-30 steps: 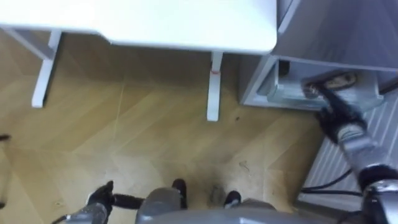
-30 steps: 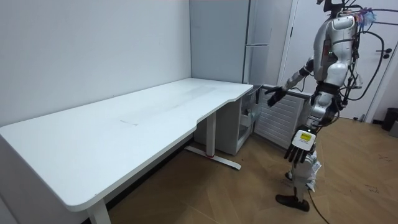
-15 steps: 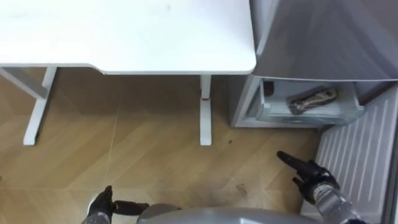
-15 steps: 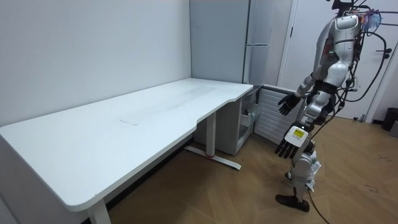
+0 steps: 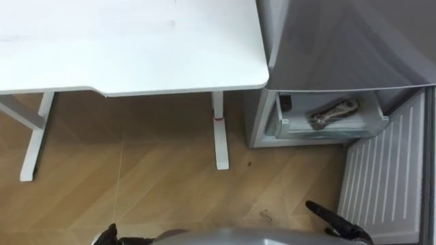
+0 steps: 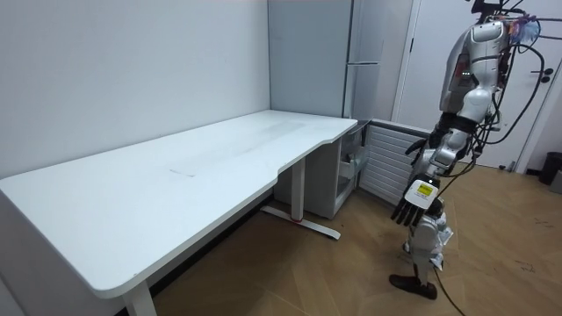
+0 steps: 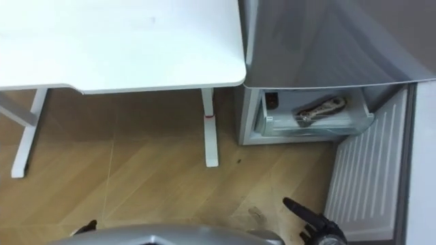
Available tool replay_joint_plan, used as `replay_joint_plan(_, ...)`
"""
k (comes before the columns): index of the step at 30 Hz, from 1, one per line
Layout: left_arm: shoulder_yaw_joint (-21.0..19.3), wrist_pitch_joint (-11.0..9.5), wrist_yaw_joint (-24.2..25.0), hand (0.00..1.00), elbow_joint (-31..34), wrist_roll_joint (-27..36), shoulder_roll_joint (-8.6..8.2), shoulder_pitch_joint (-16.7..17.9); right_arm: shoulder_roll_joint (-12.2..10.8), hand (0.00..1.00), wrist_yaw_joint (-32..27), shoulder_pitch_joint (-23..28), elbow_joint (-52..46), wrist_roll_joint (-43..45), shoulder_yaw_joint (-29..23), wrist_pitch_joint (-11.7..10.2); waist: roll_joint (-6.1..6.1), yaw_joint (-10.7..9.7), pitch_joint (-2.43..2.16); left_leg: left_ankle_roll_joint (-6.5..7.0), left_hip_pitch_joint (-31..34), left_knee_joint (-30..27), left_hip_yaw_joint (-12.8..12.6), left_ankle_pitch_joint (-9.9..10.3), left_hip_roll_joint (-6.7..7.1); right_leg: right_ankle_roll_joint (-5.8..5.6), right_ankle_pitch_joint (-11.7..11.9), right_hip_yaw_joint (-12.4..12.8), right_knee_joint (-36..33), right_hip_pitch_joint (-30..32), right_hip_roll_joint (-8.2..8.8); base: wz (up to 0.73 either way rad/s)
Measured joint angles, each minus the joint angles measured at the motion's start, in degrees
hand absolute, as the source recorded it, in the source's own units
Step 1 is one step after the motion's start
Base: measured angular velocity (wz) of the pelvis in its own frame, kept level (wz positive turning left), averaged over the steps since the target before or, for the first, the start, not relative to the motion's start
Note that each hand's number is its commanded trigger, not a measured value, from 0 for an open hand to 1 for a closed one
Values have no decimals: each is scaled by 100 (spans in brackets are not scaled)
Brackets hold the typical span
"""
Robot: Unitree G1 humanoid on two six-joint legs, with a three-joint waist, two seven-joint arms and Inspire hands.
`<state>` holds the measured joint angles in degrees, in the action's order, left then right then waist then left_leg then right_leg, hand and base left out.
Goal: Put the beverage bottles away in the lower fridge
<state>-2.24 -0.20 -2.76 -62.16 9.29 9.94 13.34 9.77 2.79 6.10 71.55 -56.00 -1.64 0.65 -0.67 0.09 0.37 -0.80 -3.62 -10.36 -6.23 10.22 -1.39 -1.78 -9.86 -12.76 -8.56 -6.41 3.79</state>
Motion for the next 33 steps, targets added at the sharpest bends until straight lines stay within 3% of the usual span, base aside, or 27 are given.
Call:
replay_joint_plan(6,4,31,-14,0,-176,-103,0,160,-15,0,199,111,197,-465,-101,139,21,-25,-6,5,-8,-143,28,124,-2,-21,-64,-36,-19,-101,5,2)
replay_joint_plan(9,33,116,-48,0,-199,-152,-1,131,-43,0,198,19,203,-679,-247,197,87,-161,-40,27,316,-462,161,222,-5,-30,-95,-165,-112,59,16,22)
replay_joint_plan(12,46,134,-56,0,-222,-124,-5,-13,-41,0,182,-293,250,-1381,-261,192,148,-103,-19,56,743,-886,187,301,-25,-11,-217,-169,-555,497,70,3)
replay_joint_plan(15,138,136,-54,0,-237,-146,-34,-283,-48,0,180,-883,232,-1887,-427,175,223,-64,60,94,1315,-1348,185,373,-43,11,-352,-132,-1126,1121,142,-3)
replay_joint_plan(16,184,128,-52,0,-335,-141,-48,-485,-48,0,178,-1109,209,-2047,-425,130,290,16,104,106,1568,-1575,179,430,-67,21,-406,-72,-1372,1413,150,-15)
replay_joint_plan(17,257,106,-46,0,-474,-125,-47,-679,-44,0,181,-1345,215,-2101,-425,110,339,85,119,117,1862,-1804,178,481,-89,39,-465,-30,-1624,1730,164,-14)
replay_joint_plan(20,266,36,-45,0,-571,-82,-41,-945,-25,0,181,-1780,257,-2429,-530,103,376,221,122,139,2518,-2249,170,521,-89,78,-597,22,-2248,2476,250,-3)
replay_joint_plan(24,336,6,-54,0,-705,37,3,-975,60,0,162,-2064,253,-2735,-595,-24,332,363,136,143,3215,-2817,185,635,-40,120,-862,121,-3111,3262,402,0)
replay_joint_plan(27,518,33,-60,0,-755,214,91,-958,290,0,113,-2363,217,-2803,-699,-83,286,392,156,148,3897,-3279,199,656,16,129,-1043,163,-3752,4000,544,11)
replay_joint_plan(33,932,39,-195,0,-774,486,409,-1214,989,0,38,-3131,219,-2952,-700,-188,119,502,185,67,5448,-4263,361,704,5,338,-1203,150,-4779,5488,660,10)
